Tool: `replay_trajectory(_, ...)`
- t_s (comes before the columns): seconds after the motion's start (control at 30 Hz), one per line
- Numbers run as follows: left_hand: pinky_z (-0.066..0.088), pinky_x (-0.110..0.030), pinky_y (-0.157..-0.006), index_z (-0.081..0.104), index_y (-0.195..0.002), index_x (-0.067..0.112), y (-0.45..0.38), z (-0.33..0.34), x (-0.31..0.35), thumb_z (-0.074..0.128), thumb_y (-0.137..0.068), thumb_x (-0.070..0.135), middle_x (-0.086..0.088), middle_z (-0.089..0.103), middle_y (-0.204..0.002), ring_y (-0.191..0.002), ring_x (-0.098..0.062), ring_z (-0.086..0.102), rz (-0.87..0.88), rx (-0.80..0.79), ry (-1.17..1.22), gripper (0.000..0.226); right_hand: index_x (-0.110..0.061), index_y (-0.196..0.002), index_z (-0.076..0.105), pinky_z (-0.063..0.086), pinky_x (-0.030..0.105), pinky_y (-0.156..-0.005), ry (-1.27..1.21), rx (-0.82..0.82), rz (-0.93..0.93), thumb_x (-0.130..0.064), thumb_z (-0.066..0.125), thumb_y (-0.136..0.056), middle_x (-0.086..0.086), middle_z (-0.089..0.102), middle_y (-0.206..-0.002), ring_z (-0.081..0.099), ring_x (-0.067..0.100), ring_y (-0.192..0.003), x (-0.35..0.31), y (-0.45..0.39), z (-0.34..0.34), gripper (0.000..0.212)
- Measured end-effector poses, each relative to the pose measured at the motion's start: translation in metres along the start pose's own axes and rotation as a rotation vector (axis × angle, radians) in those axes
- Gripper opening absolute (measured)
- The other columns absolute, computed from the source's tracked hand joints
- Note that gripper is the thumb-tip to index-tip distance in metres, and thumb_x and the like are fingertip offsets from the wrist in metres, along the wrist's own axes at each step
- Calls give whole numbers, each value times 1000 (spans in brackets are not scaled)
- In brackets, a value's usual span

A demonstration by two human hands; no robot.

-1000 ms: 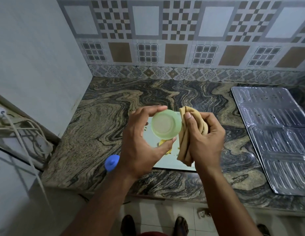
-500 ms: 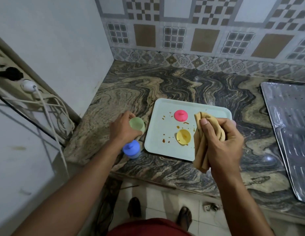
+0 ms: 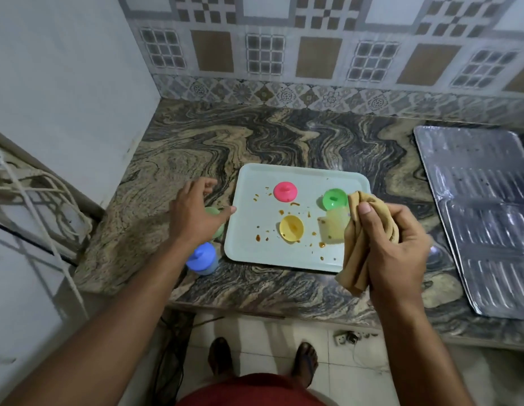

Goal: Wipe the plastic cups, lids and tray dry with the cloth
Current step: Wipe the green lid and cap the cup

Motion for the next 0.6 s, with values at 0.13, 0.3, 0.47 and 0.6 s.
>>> replay_trajectory(0.13,54,-32,-71,71,-101,28,2,20,57,81,-85,19,12,73,-83,-81,-10,70,115,-57,147,20,-17,-90,71,52,19,-68,17,104,45,-15,75,-99,-3,70,-82,60,8,-75,10,-1,-38,10)
replay_trajectory(0.3,55,-36,-84,73,-98,29,6,74,124,72,-93,28,13,73,-82,-82,-10,71,353,-210,144,6,-11,-89,69,49,15,-63,28,193,79,-10,73,-99,-11,67,-72,58,2,-67,15,6,-71,11)
replay_trajectory(0.47,38,-41,-98,74,-108,32,-14,141,176,69,-88,15,6,61,-108,-110,-21,58,624,-361,-210,26,-11,-88,70,51,17,-67,39,226,111,-12,73,-98,-9,69,-76,60,5,-72,16,16,-93,10)
replay_trajectory(0.6,35,-37,-101,74,-114,33,-32,172,194,73,-84,11,3,54,-117,-117,-22,51,746,-439,-394,37,-14,-89,72,52,22,-68,50,257,155,-28,76,-91,-4,70,-79,62,10,-75,20,27,-112,14)
Point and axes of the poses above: each hand's wrist, its own y-axis away from the middle knuckle, its own z-axis out of the palm, x = y × z, the point moved 7 cm from there along -y, towards the middle knuckle
